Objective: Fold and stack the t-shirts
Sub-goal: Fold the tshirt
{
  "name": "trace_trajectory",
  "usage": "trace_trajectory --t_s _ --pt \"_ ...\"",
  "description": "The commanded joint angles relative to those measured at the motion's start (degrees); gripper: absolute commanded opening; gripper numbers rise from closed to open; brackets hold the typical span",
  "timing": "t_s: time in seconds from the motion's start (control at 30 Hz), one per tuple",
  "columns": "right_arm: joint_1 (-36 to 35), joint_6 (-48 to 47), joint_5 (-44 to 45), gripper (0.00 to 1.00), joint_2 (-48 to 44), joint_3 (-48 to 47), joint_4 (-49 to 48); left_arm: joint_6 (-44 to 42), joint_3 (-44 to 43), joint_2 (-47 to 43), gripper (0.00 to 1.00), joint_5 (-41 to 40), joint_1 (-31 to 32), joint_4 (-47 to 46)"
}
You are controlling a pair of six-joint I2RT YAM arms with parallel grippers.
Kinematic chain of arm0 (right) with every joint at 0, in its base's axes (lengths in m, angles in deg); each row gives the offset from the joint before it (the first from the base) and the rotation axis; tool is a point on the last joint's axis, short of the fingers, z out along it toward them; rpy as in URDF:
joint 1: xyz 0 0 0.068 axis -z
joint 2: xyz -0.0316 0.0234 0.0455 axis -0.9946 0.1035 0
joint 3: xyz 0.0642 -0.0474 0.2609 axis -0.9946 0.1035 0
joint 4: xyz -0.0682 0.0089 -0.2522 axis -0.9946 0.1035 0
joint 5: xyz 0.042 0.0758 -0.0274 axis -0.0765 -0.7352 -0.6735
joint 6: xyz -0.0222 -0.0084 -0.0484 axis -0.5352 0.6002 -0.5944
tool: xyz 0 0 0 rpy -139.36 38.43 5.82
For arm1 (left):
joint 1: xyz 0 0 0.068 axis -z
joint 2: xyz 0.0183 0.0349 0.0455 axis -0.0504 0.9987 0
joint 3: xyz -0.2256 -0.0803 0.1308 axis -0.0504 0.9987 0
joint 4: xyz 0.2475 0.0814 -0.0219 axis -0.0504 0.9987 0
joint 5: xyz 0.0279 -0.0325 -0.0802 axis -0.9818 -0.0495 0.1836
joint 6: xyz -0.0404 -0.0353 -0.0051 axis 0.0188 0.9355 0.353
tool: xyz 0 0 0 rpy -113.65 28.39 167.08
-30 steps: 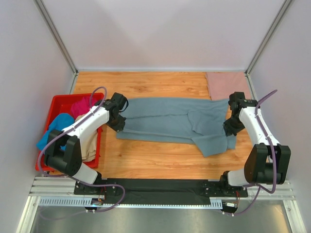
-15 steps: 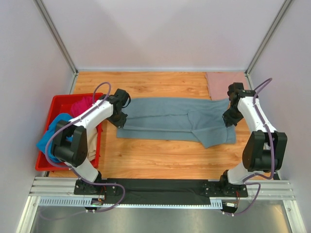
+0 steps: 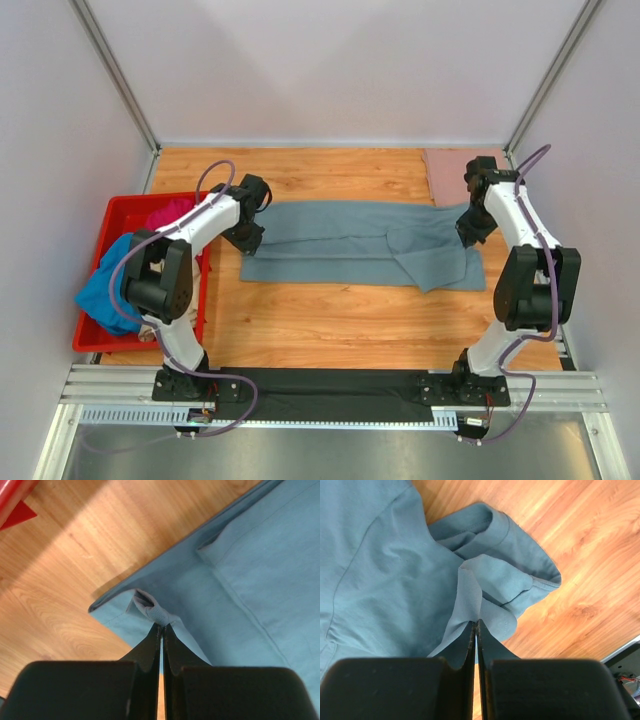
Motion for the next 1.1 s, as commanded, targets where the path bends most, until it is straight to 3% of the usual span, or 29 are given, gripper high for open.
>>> trace_trajectory --t_s 0.0,0.8,0.87,0.97,1.07 --pt "0.0 -1.4 3.4 0.0 2.0 -3.9 -1.0 -1.9 -3.8 1.4 0.0 -2.1 -0.9 0.8" --pt "0.0 -2.3 1.3 0.0 13.8 -10.8 -2.2 -6.4 -18.7 15.3 0.0 -4.8 -1.9 9.7" --pt "0.0 -2.3 0.0 0.0 14.7 -11.0 -3.0 -6.6 -21.5 16.6 0.07 -6.8 -1.9 12.2" --pt "0.0 -2.4 -2.3 0.01 16.2 -11.7 -3.5 -7.0 -24.2 17.6 0.27 -9.2 -1.9 16.3" --pt "0.0 -2.6 -5.0 0.09 16.9 -12.6 -3.8 -7.8 -25.3 16.6 0.43 -10.1 -1.9 16.6"
